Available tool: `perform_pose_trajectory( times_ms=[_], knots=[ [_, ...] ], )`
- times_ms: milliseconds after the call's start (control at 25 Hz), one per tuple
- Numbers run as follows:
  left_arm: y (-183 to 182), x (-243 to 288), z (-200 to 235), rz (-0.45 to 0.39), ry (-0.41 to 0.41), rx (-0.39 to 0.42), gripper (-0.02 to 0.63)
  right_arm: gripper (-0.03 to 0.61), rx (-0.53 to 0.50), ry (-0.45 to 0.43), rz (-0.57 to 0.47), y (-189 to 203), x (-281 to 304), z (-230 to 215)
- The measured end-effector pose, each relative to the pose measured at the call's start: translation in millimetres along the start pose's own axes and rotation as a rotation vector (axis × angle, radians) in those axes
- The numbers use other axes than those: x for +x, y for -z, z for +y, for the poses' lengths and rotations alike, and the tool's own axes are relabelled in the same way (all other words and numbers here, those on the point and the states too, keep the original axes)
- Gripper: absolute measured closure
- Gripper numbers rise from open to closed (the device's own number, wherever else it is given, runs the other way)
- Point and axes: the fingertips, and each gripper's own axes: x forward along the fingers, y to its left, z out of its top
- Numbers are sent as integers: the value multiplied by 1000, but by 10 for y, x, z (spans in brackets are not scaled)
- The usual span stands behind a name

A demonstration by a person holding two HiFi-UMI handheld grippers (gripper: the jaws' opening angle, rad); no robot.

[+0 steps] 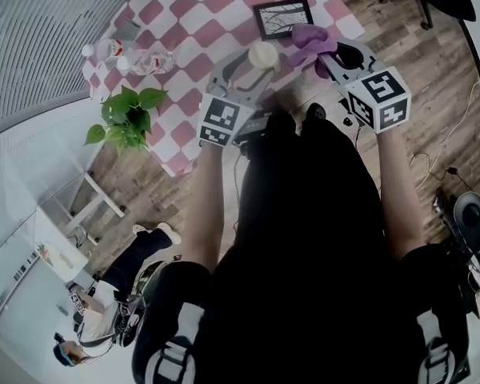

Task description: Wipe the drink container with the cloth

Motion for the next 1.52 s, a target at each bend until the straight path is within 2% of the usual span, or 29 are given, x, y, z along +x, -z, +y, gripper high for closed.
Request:
perform_pose_trajectory(
  times_ms=[440,1000,1120,1240,1360,1520],
  knots=[
    [-16,8,-122,17,-26,3,351,515,-3,-17,-12,51,-170,54],
    [-43,-46,-163,53,-118,-54,350,515,-29,-62,-28,78,-338,95],
    [-57,-109,-187,64,-156,-108,341,515,-34,-74,-32,71,-384,93],
    [-42,-156,-209,100,-224,-195,339,515,-41,-84,-28,82,-422,78],
    [-77,-165,-250,77,-281,-296,339,515,-46,-93,-27,106,-477,57],
    [-111,-106,-267,47,-371,-340,339,515,-57,-111,-19,158,-577,30]
  ],
)
